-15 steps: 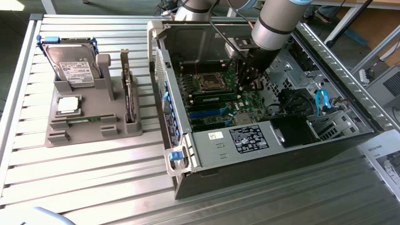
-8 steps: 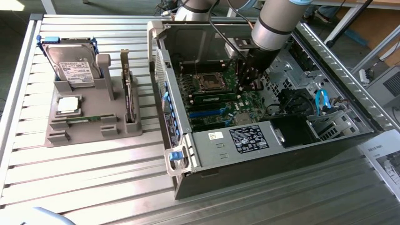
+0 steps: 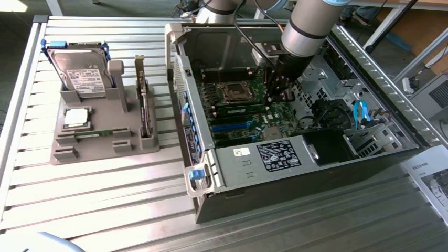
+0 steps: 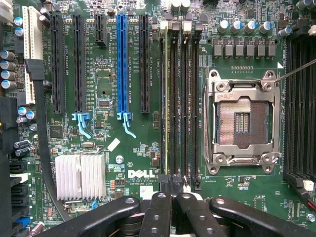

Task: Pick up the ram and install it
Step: 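Press down the ram until it locks into place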

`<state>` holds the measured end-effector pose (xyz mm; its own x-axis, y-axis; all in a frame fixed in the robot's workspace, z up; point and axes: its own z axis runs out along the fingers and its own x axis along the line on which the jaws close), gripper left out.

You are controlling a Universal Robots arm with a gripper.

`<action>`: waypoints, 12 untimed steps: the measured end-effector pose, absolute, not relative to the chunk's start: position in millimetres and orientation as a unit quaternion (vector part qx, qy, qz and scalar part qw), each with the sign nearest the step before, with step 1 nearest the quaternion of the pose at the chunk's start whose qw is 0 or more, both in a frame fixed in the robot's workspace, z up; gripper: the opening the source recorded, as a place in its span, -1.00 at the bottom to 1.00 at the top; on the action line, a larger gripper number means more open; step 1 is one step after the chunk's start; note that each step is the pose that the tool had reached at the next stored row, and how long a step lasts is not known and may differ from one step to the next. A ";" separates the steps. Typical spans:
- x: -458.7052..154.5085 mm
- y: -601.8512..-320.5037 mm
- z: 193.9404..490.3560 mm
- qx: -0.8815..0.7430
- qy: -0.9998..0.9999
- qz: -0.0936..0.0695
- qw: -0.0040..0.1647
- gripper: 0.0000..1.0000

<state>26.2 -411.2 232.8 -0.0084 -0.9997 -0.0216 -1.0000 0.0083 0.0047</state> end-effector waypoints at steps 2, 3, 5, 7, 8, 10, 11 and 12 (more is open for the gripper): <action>26.2 -411.2 232.8 -0.704 0.710 0.009 0.006 -0.80; 26.2 -411.2 232.7 -0.704 0.710 0.009 0.006 -0.80; 26.2 -411.2 232.3 -0.704 0.710 0.009 0.006 -0.80; 26.2 -411.2 232.2 -0.704 0.710 0.009 0.006 -0.80; 26.2 -411.2 232.2 -0.704 0.710 0.009 0.006 -0.80; 26.2 -411.2 232.1 -0.704 0.710 0.009 0.006 -0.80; 26.2 -411.2 232.1 -0.704 0.710 0.009 0.006 -0.80; 26.2 -411.2 231.9 -0.704 0.710 0.009 0.006 -0.80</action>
<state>26.2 -411.2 231.9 -0.0084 -0.9997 -0.0217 -1.0000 0.0083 0.0047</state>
